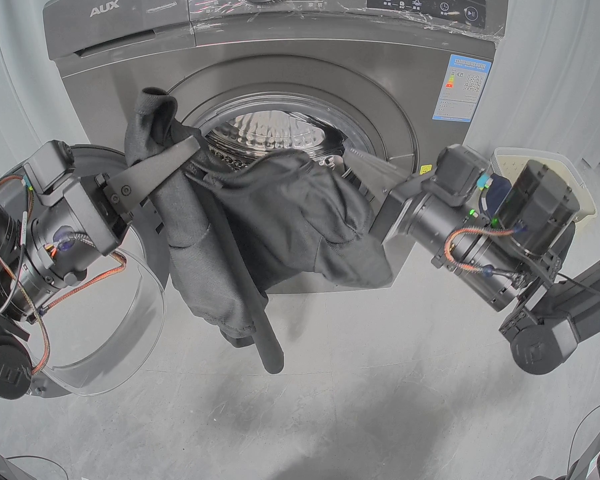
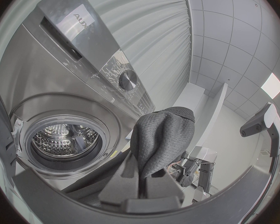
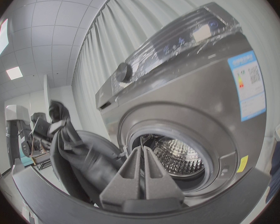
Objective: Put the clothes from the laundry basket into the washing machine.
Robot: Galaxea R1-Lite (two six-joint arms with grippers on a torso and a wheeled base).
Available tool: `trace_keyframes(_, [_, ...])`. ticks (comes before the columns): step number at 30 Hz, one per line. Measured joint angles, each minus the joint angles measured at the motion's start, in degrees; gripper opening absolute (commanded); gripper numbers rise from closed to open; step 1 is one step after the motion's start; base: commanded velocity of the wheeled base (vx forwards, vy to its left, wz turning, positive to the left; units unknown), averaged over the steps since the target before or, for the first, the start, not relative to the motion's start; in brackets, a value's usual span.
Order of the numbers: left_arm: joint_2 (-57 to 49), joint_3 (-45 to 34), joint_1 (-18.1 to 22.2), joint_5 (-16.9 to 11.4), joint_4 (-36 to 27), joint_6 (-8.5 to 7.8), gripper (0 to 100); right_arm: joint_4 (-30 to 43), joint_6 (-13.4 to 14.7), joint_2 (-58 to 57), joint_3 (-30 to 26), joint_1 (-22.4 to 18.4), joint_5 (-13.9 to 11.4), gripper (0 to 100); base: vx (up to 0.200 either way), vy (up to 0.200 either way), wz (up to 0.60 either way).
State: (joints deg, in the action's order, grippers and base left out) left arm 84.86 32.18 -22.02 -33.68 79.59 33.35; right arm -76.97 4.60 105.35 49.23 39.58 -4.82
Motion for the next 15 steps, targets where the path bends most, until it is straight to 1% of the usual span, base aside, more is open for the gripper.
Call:
trace_keyframes(9, [-0.11, 0.22, -1.05, -0.33, 0.20, -0.07, 0, 0.30, 0.13, -2.66, 2.32, -2.66, 0.33, 0, 0.000, 0.000, 0.00])
trace_keyframes(12, [-0.10, 0.34, -1.52, -0.34, 0.17, -0.07, 0, 0.48, 0.11, -3.06, 1.49, -2.96, 0.11, 0, 0.000, 0.000, 0.00])
trace_keyframes(13, [-0.07, 0.41, -1.63, -0.34, 0.20, -0.07, 0, 0.48, 0.11, -3.12, 0.69, -2.90, 0.02, 100, 0.000, 0.000, 0.00])
trace_keyframes(15, [0.00, 0.54, -1.90, -0.33, 0.17, -0.05, 0, 0.41, 0.07, -3.18, -1.49, -2.57, -0.13, 100, 0.000, 0.000, 0.00])
